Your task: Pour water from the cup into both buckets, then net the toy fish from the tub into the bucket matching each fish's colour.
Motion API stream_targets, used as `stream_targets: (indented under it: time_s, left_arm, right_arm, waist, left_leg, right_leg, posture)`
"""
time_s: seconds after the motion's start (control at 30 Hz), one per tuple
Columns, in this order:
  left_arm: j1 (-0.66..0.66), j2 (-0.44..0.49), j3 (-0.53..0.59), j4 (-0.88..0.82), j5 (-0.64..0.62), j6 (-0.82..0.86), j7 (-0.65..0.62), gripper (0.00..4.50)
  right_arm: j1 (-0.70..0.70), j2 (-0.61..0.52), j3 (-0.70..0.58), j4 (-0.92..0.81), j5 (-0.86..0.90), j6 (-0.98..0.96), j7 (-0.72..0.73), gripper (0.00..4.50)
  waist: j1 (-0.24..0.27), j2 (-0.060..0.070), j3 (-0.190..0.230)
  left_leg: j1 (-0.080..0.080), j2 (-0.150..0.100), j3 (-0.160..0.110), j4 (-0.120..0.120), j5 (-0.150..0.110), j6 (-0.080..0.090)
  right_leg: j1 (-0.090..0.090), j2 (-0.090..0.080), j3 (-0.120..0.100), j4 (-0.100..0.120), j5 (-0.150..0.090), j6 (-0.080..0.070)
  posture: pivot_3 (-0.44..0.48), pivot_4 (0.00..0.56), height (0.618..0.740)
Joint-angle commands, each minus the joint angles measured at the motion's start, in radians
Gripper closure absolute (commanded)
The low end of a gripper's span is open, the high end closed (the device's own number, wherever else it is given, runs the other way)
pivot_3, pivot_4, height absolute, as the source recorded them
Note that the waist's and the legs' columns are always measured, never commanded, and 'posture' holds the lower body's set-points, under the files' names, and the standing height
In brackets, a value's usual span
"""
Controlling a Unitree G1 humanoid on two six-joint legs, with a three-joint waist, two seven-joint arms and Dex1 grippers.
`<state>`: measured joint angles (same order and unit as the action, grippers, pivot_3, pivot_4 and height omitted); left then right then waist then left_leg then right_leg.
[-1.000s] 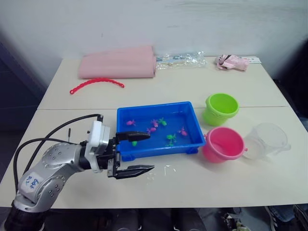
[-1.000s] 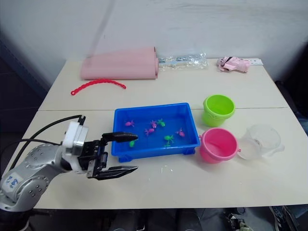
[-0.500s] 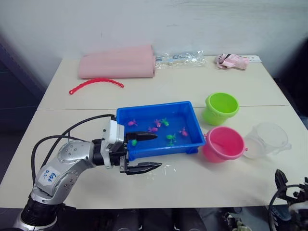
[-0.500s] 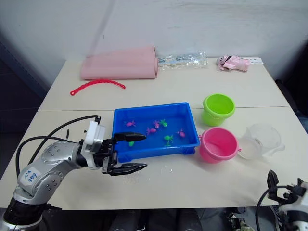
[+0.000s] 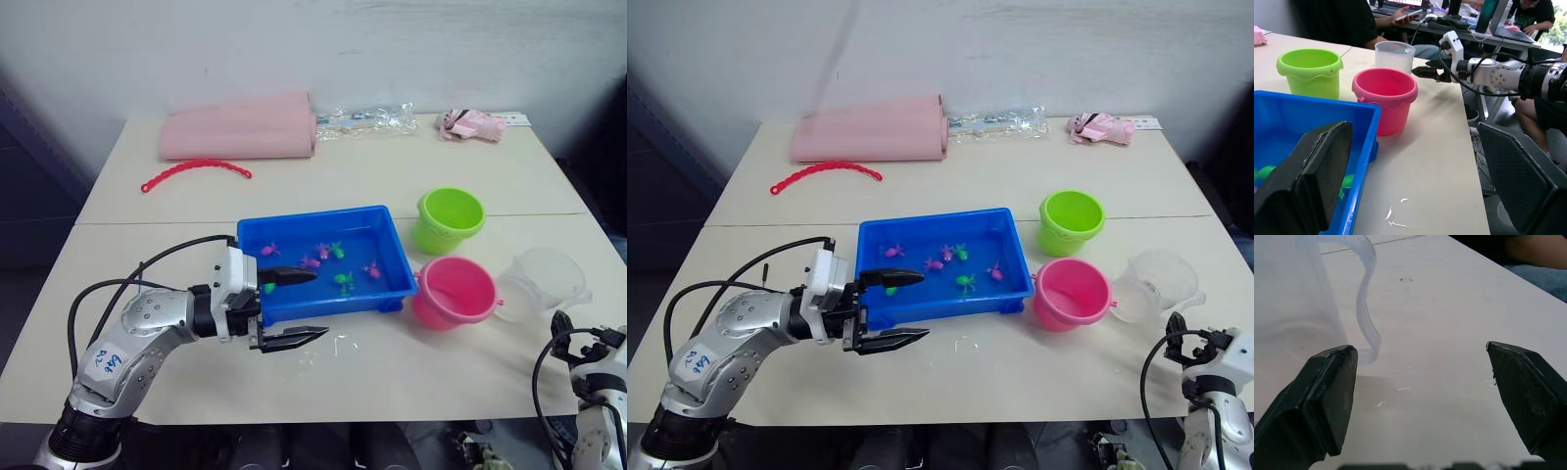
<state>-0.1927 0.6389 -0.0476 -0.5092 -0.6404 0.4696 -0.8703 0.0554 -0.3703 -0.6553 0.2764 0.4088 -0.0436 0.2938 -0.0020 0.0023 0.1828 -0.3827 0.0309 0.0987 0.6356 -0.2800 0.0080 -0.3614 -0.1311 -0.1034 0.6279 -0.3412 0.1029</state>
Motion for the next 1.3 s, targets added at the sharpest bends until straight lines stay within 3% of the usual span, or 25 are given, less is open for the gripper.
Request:
stream_targets:
  time_s: [0.03, 0.37, 0.7, 0.8, 0.87, 0.9, 1.03, 1.3]
  left_arm:
    - [0.002, 0.010, 0.032, -0.023, 0.009, -0.022, -0.003, 0.08]
    - [0.009, -0.002, 0.026, -0.030, 0.023, -0.026, 0.008, 0.08]
    - [-0.025, 0.000, 0.023, 0.004, 0.034, -0.035, -0.008, 0.08]
    - [-0.033, -0.003, 0.018, 0.014, 0.041, -0.040, -0.014, 0.00]
    - [-0.037, -0.005, 0.016, 0.018, 0.044, -0.043, -0.016, 0.00]
    - [-0.037, -0.006, 0.016, 0.020, 0.046, -0.045, -0.017, 0.00]
    - [-0.040, -0.013, 0.013, 0.024, 0.054, -0.049, -0.017, 0.00]
    - [-0.031, -0.022, 0.011, 0.030, 0.059, -0.057, -0.023, 0.00]
  right_arm:
    - [-0.008, -0.022, -0.008, -0.011, 0.000, -0.027, -0.009, 0.00]
    - [-0.085, -0.062, -0.011, 0.053, 0.019, -0.025, 0.013, 0.00]
    - [-0.136, -0.112, 0.002, 0.134, 0.077, 0.044, 0.137, 0.00]
    - [-0.158, -0.119, 0.001, 0.156, 0.091, 0.038, 0.175, 0.90]
    - [-0.167, -0.121, 0.000, 0.159, 0.100, 0.035, 0.196, 1.75]
    - [-0.168, -0.120, -0.001, 0.156, 0.103, 0.034, 0.205, 2.43]
    - [-0.163, -0.117, -0.006, 0.132, 0.116, 0.040, 0.220, 4.43]
    - [-0.122, -0.137, -0.038, 0.028, 0.140, 0.070, 0.196, 4.47]
  waist:
    - [0.000, 0.000, 0.000]
    - [-0.001, 0.000, 0.000]
    - [-0.001, 0.000, 0.000]
    - [-0.003, 0.000, 0.000]
    - [-0.002, 0.000, 0.000]
    - [-0.002, 0.000, 0.000]
    - [0.000, 0.000, 0.000]
    - [0.000, 0.000, 0.000]
  left_leg:
    - [0.000, 0.000, 0.000, 0.000, 0.000, 0.000]
    - [0.000, 0.000, 0.000, 0.000, 0.000, 0.000]
    - [0.000, 0.000, 0.000, 0.000, 0.000, 0.000]
    - [0.000, 0.000, 0.001, 0.000, 0.000, 0.000]
    - [0.000, 0.000, 0.001, 0.000, 0.000, 0.000]
    - [0.000, 0.000, 0.001, 0.000, 0.000, 0.000]
    - [0.000, 0.000, 0.001, 0.000, 0.000, 0.000]
    - [-0.001, 0.000, 0.000, 0.000, 0.000, 0.000]
  right_leg:
    - [0.000, 0.000, 0.000, 0.000, 0.000, 0.000]
    - [0.000, 0.000, 0.000, 0.000, 0.000, 0.000]
    - [0.000, 0.000, 0.000, 0.000, 0.000, 0.000]
    - [0.000, 0.000, 0.000, 0.000, 0.000, 0.000]
    - [0.000, 0.000, 0.000, 0.000, 0.000, 0.000]
    - [0.000, 0.000, 0.000, 0.000, 0.000, 0.000]
    - [0.000, 0.000, 0.000, 0.000, 0.000, 0.000]
    - [0.000, 0.000, 0.000, -0.001, 0.000, 0.000]
  posture:
    - [0.000, 0.150, 0.740]
    - [0.000, 0.150, 0.740]
    - [0.000, 0.150, 0.740]
    - [0.000, 0.150, 0.740]
    - [0.000, 0.150, 0.740]
    - [0.000, 0.150, 0.740]
    - [0.000, 0.150, 0.740]
    - [0.000, 0.150, 0.740]
